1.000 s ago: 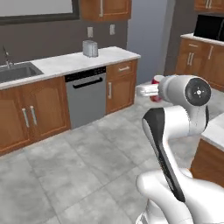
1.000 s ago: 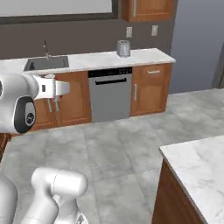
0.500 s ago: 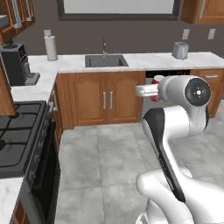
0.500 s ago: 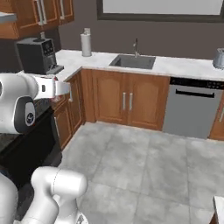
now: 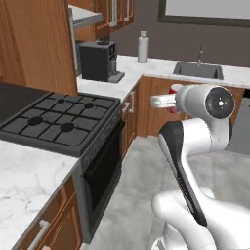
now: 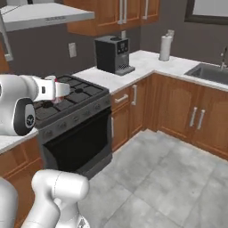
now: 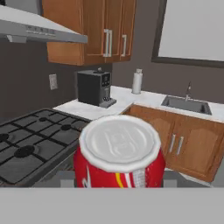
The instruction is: Pick the water bottle, can from the counter and place them in the open cabinet.
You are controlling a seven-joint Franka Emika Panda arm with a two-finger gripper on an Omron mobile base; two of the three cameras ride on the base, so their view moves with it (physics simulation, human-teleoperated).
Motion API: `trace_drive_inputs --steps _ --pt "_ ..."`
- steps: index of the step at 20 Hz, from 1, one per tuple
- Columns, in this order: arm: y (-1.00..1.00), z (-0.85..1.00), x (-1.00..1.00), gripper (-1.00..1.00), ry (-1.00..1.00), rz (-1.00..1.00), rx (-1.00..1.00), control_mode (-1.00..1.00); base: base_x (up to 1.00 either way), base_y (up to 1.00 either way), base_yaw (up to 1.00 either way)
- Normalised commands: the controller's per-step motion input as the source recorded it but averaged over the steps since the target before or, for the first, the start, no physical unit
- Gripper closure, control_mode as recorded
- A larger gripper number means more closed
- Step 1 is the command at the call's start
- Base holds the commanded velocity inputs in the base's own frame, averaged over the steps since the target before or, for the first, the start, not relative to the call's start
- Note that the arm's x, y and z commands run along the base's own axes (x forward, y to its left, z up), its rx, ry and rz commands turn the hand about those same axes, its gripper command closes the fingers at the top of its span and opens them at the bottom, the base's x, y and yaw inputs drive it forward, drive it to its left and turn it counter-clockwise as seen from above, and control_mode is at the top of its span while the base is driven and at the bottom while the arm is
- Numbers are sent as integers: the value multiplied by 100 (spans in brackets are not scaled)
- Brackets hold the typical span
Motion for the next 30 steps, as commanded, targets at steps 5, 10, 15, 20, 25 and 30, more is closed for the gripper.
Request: trace_drive_inputs --steps 5,10,15,20,25,30 --pt "0 0 0 100 0 0 0 100 0 -24 65" --pt "0 0 0 100 0 0 0 100 -3 -38 63" --pt "0 0 0 100 0 0 0 100 -10 -49 57" --pt "0 0 0 100 0 0 0 100 -5 -35 55" --pt "0 0 0 100 0 0 0 100 0 -22 52" --pt "0 0 0 100 0 0 0 100 6 -28 46"
